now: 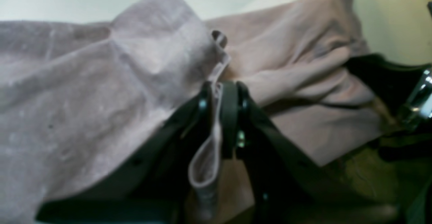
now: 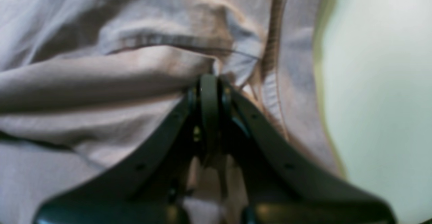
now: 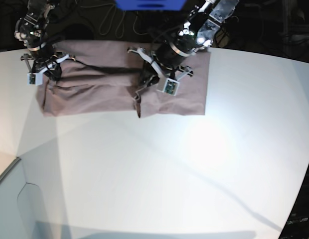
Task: Layout the t-shirt on the table in an organized manner, then fold the t-shirt properly
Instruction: 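Carry the left gripper's end toward the right gripper, folding the strip in half, then lower the folded end onto the shirt and open the left gripper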
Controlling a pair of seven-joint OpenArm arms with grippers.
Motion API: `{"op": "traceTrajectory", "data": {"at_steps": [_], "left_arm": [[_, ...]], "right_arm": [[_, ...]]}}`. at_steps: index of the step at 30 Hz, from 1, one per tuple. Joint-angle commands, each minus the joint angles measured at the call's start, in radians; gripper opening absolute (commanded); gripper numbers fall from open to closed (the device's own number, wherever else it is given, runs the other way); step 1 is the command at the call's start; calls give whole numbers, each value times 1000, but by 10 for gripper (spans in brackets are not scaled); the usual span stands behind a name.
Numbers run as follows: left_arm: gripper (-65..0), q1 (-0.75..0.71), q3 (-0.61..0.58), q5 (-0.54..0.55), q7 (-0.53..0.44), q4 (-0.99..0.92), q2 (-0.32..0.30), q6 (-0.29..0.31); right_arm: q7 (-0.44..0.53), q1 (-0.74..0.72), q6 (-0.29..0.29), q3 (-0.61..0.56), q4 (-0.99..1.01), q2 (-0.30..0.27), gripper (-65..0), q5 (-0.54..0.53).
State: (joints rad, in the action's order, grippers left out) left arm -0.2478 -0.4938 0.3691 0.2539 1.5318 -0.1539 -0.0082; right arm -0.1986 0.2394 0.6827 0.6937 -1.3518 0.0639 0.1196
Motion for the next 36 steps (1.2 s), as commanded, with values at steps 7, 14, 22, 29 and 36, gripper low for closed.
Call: {"op": "traceTrajectory", "data": {"at_steps": [7, 14, 22, 29, 36], "left_arm": [[-649, 9, -3, -2, -23, 8, 6, 7], [-649, 9, -3, -2, -17, 8, 6, 7], [-649, 9, -6, -2, -17, -34, 6, 7], [-649, 46, -108, 0, -21, -34, -31, 7], [-645, 52, -118, -2, -17, -35, -31, 7]], "right_arm": [[-15, 4, 15, 1, -5, 0, -650, 5], [-15, 4, 15, 1, -5, 0, -650, 5], [-15, 7, 15, 1, -5, 0, -650, 5], [-15, 7, 15, 1, -5, 0, -650, 5], [-15, 7, 15, 1, -5, 0, -650, 5]]}}
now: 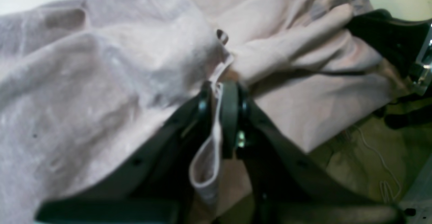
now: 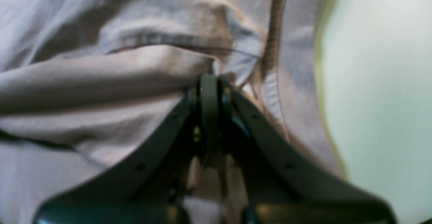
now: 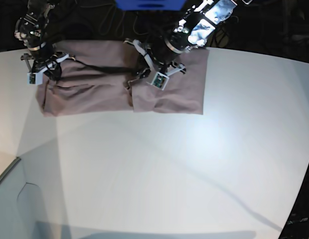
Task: Layout the t-shirt on the table in an organized manner, then fold the t-shirt properly
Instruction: 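Lower the folded end onto the shirt and open the left gripper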
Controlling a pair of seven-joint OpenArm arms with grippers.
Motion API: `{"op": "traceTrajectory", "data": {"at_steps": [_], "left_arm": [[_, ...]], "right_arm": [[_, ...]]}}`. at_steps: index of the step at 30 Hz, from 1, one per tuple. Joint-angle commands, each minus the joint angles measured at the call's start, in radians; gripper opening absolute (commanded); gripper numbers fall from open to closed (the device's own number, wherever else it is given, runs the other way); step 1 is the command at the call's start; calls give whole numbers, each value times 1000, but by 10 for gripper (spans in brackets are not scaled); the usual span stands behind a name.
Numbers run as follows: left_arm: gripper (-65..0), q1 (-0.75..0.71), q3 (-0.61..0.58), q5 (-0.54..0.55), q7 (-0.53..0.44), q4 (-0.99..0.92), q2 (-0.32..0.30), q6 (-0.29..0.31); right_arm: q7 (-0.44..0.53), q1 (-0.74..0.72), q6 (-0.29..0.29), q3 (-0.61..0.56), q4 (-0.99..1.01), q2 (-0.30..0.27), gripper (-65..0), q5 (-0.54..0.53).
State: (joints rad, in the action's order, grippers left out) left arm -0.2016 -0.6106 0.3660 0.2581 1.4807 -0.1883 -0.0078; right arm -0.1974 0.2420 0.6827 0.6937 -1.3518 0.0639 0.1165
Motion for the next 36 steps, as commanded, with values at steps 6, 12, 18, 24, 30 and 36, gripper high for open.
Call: {"op": "traceTrajectory", "data": {"at_steps": [6, 12, 18, 24, 30, 36], "left_arm": [[-645, 15, -4, 1, -19, 15, 3, 7], [-645, 27, -5, 1, -19, -44, 13, 7], [-645, 27, -5, 1, -19, -44, 13, 7], [-645, 27, -5, 1, -19, -44, 13, 7], [-645, 27, -5, 1, -19, -45, 13, 7], [-645, 27, -5, 1, -19, -45, 13, 7]], "right_arm": [[-17, 4, 15, 1, -5, 0, -650, 9], [-17, 4, 15, 1, -5, 0, -650, 9], [-17, 4, 15, 1, -5, 0, -650, 9], [-17, 4, 15, 1, -5, 0, -650, 9], [-17, 4, 15, 1, -5, 0, -650, 9], [-17, 4, 15, 1, -5, 0, -650, 9]]}}
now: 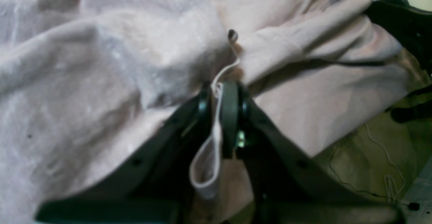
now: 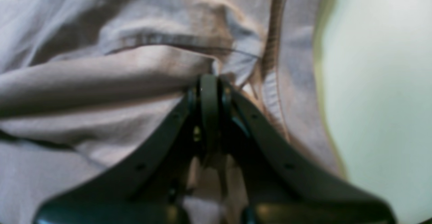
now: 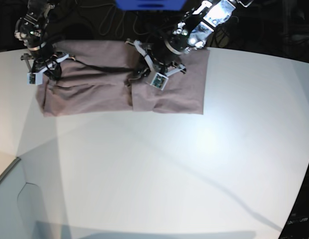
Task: Layout the t-shirt on the table in an organized manner, then fold the t-shirt properly
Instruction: 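Lower the folded end onto the shirt and open the left gripper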
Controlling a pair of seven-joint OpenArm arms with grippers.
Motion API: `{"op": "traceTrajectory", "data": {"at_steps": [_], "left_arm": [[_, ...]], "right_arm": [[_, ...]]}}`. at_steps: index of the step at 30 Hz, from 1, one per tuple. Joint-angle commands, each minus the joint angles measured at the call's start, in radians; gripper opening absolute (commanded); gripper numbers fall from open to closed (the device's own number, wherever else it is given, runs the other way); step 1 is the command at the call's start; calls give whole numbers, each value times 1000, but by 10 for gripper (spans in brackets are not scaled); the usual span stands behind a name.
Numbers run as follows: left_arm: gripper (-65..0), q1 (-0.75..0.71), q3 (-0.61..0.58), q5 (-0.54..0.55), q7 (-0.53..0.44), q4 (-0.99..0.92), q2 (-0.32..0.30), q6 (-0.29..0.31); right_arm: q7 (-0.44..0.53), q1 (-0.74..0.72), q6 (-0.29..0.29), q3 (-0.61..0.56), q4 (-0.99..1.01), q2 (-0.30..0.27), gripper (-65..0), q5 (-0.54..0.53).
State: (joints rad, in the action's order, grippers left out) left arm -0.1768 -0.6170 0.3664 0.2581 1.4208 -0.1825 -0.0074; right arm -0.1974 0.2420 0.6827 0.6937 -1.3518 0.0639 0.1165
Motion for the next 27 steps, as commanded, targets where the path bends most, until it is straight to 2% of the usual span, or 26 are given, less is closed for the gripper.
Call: {"op": "traceTrajectory", "data": {"at_steps": [1, 27], "left_arm": [[-645, 3, 1, 1, -19, 15, 7, 7], [-645, 35, -28, 3, -19, 13, 7, 7]], "right_arm": [[-17, 4, 15, 1, -5, 0, -650, 9], [-17, 4, 15, 1, -5, 0, -650, 9]]}}
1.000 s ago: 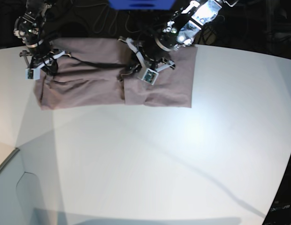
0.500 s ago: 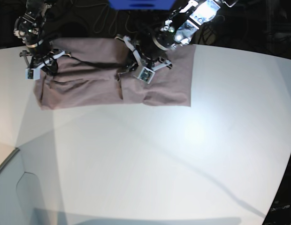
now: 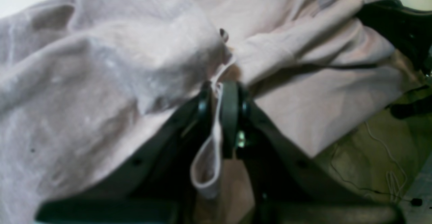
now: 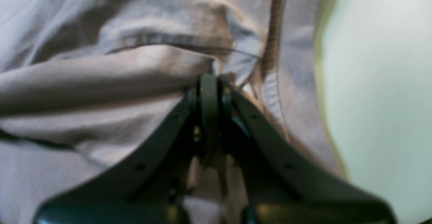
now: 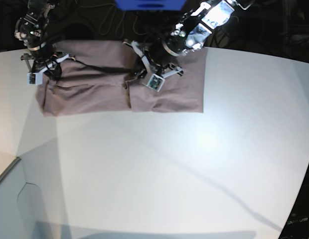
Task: Layout the t-shirt on the table in an organized manner, then fold the t-shirt properly
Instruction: 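Lower the folded end onto the shirt and open the left gripper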
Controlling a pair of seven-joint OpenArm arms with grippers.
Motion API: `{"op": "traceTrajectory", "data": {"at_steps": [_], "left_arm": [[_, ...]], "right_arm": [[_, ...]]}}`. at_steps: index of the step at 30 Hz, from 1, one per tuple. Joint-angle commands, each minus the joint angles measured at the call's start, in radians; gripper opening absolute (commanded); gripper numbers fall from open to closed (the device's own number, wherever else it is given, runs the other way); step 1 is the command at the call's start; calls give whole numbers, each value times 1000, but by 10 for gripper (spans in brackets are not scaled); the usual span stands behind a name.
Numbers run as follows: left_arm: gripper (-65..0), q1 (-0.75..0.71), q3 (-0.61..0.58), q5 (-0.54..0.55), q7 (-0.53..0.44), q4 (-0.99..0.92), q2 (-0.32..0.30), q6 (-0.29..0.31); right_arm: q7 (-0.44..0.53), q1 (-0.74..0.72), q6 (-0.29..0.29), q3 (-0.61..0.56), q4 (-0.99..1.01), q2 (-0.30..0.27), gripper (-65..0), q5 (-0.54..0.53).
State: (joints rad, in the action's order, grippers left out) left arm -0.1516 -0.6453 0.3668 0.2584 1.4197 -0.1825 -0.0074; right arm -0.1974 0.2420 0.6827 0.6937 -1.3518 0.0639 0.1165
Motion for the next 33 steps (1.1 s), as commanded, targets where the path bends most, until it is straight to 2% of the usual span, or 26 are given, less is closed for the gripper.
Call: {"op": "traceTrajectory", "data": {"at_steps": [1, 20, 22, 29, 33], "left_arm": [[-645, 10, 0, 5, -20, 13, 7, 5], [-643, 11, 0, 5, -20, 16, 7, 5], [-613, 11, 0, 5, -20, 25, 7, 2], [-429, 11, 0, 7, -24, 36, 5, 4], [-397, 7, 0, 8, -21, 100, 2, 2]], "right_arm": [[-17, 4, 15, 1, -5, 0, -650, 9], [-17, 4, 15, 1, -7, 0, -650, 9], [-17, 3, 15, 1, -10, 0, -650, 9], [-17, 1, 15, 1, -7, 0, -650, 9], [-17, -2, 15, 1, -7, 0, -650, 9]]}}
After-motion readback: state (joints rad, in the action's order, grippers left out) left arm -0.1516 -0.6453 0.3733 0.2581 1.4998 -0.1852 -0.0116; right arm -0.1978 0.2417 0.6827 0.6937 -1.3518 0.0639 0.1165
